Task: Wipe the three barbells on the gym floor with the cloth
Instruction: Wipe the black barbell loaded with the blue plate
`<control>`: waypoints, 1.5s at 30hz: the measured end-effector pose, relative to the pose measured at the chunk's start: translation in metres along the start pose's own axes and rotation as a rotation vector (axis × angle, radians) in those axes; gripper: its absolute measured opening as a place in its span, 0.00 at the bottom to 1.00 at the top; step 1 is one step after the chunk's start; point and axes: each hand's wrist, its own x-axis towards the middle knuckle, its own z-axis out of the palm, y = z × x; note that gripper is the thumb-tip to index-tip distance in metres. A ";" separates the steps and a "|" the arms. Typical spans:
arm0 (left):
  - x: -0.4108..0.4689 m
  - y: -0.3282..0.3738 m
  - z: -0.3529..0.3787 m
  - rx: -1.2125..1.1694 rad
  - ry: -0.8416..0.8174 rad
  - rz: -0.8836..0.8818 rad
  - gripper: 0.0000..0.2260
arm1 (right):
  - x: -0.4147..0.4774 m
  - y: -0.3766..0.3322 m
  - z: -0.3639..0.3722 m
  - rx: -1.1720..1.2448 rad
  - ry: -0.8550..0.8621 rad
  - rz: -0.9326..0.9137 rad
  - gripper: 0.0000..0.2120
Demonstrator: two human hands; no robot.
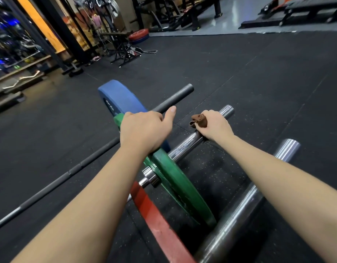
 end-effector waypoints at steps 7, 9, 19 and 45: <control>0.000 0.002 -0.001 -0.005 -0.015 -0.028 0.34 | -0.017 -0.024 0.017 -0.029 -0.035 -0.175 0.26; -0.001 0.002 -0.001 -0.009 -0.019 -0.034 0.35 | -0.027 -0.031 0.027 -0.058 0.008 -0.219 0.29; 0.000 0.000 0.001 -0.022 0.013 -0.007 0.35 | 0.005 0.014 0.011 -0.075 0.229 -0.123 0.19; 0.004 -0.002 0.004 -0.052 0.037 -0.015 0.34 | -0.002 -0.045 0.015 -0.198 -0.067 -0.120 0.18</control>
